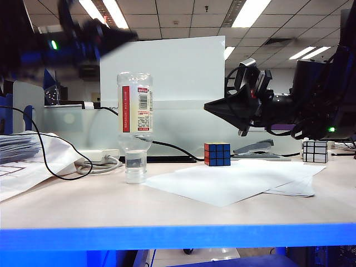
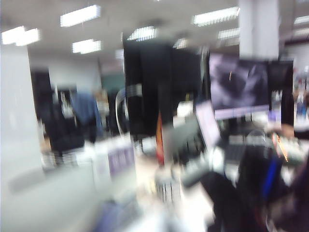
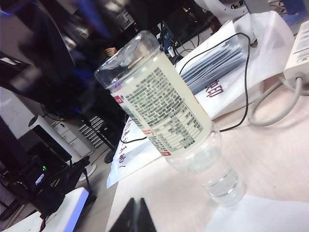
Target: Flip the plastic bottle upside down.
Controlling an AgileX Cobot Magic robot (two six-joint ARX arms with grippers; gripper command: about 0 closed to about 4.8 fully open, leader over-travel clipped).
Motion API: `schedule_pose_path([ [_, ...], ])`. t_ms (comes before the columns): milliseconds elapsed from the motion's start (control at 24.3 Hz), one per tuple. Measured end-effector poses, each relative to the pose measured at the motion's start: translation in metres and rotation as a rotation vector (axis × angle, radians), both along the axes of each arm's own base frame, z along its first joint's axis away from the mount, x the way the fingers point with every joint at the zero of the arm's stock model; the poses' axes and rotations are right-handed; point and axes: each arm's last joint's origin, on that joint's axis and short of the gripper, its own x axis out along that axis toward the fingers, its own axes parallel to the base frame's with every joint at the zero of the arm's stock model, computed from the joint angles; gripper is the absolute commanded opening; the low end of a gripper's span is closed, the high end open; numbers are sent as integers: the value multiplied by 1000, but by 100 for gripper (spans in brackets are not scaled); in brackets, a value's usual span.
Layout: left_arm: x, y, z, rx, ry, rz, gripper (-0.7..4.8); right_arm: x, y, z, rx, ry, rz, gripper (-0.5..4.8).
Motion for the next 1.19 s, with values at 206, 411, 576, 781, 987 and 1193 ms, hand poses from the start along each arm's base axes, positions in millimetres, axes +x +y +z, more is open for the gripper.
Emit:
schedule_pose_path([
  [206, -44, 35, 83, -78, -110, 39, -4, -14, 6, 63, 54, -76, -38, -9],
  [411, -100, 52, 135, -32, -102, 166, -4, -64, -4, 178, 140, -389, -85, -9],
  [576, -159, 58, 162, -11, -102, 235, -4, -139, -15, 260, 139, -626, -21, -9],
  [781, -262, 71, 182, -63, -202, 424, -4, -260, -38, 336, 205, -923, -53, -9],
  [987, -330, 86, 159, -98, -102, 793, -4, -337, -61, 363, 190, -930, -223, -10],
  [1193, -344, 88, 141, -39, -11, 826, -4, -353, -79, 362, 168, -764, -732, -10],
])
